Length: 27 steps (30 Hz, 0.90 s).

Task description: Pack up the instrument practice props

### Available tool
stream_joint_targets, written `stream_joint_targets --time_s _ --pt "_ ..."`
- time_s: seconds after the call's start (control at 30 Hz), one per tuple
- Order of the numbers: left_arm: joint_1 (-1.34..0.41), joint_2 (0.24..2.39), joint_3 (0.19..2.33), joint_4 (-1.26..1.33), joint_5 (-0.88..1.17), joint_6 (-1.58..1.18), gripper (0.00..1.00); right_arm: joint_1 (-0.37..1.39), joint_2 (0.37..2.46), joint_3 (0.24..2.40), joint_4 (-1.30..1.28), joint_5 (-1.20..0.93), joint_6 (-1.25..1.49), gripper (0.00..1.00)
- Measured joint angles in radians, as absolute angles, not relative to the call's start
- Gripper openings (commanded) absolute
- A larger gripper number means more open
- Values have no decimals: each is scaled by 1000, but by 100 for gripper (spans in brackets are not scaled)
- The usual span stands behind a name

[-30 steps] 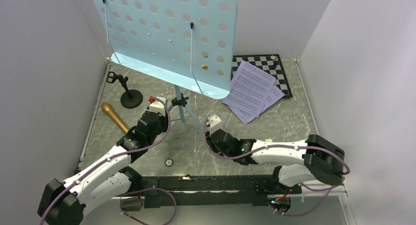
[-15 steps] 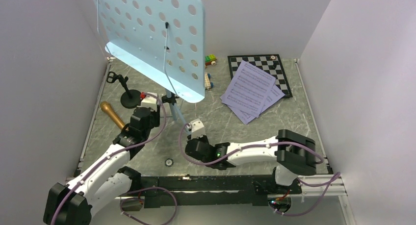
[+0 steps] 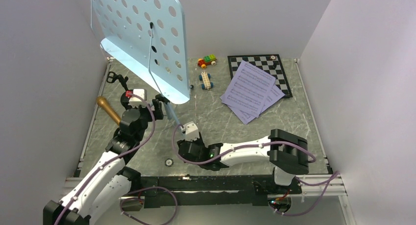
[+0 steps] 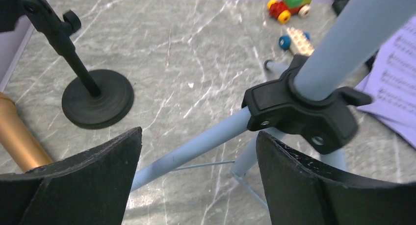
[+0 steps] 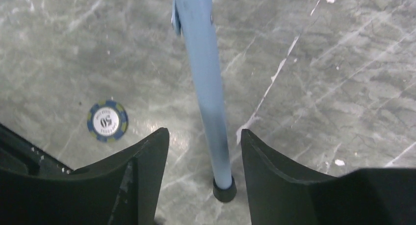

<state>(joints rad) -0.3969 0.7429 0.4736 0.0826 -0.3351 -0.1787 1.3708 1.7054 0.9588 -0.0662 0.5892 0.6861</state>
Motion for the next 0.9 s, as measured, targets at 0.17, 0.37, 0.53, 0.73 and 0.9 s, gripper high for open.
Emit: stream_joint_targets --time_s 0.17,0.37,0.53,0.73,0.9 --pt "-397 618 482 39 -314 -200 91 1376 1638 945 -134 556 703 69" --pt "-397 404 452 75 -212 -199 97 1338 1384 858 -148 489 692 69" --pt "-393 392 444 218 -65 -197 98 1083 1127 739 -57 265 677 68" --pt "-339 584 476 343 103 -227 93 935 1076 761 -20 54 601 68" --pt "-254 660 498 411 183 -264 87 914 1127 821 4 -63 553 66"
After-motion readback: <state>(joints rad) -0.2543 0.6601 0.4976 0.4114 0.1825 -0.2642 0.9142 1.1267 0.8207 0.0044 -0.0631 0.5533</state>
